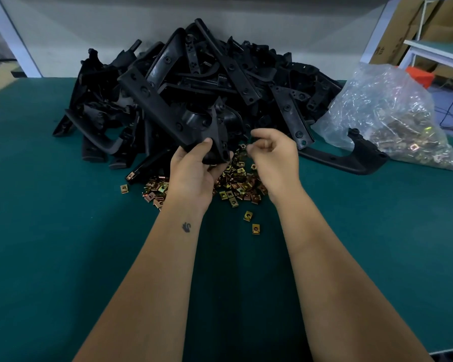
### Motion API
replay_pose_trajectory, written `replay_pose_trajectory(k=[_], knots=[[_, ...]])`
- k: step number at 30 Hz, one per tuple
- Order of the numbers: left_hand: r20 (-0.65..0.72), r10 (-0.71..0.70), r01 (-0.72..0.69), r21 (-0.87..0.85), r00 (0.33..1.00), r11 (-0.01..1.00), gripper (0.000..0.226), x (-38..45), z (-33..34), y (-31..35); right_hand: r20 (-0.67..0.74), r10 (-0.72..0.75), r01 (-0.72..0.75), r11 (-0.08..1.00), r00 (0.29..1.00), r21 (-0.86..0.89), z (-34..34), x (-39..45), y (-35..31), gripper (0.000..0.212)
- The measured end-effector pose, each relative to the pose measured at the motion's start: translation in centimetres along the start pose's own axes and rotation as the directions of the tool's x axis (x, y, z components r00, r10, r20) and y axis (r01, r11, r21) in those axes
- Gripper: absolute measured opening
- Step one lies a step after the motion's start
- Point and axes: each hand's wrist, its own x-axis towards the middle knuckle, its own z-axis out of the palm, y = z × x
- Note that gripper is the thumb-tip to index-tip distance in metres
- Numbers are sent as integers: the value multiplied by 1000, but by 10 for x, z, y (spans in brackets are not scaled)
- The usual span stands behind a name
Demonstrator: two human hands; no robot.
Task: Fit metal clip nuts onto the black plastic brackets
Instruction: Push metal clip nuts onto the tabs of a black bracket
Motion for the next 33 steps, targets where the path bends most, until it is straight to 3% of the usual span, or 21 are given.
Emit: replay_pose_trajectory(k=[4, 11, 15, 30, 33], knots=[[16, -24, 24, 12, 1000, 1000, 10, -2, 1, 0, 59, 113, -127, 922, 992, 364, 2, -1, -4, 32], [26, -45, 44, 44, 999, 998, 13, -6, 4, 1, 136, 146, -197, 825, 980, 530, 3, -3, -9, 20], [48, -61, 59, 54, 997, 997, 27, -7, 5, 2, 193, 139, -232, 730, 971, 643, 2, -5, -14, 15], [117, -107, 105, 25, 987, 994, 39, -9, 6, -2, 210, 103, -225, 657, 972, 720, 2, -7, -18, 13], [128, -126, 125, 18, 984, 992, 33, -8, 6, -2, 182, 112, -212, 630, 977, 747, 2, -8, -19, 15]])
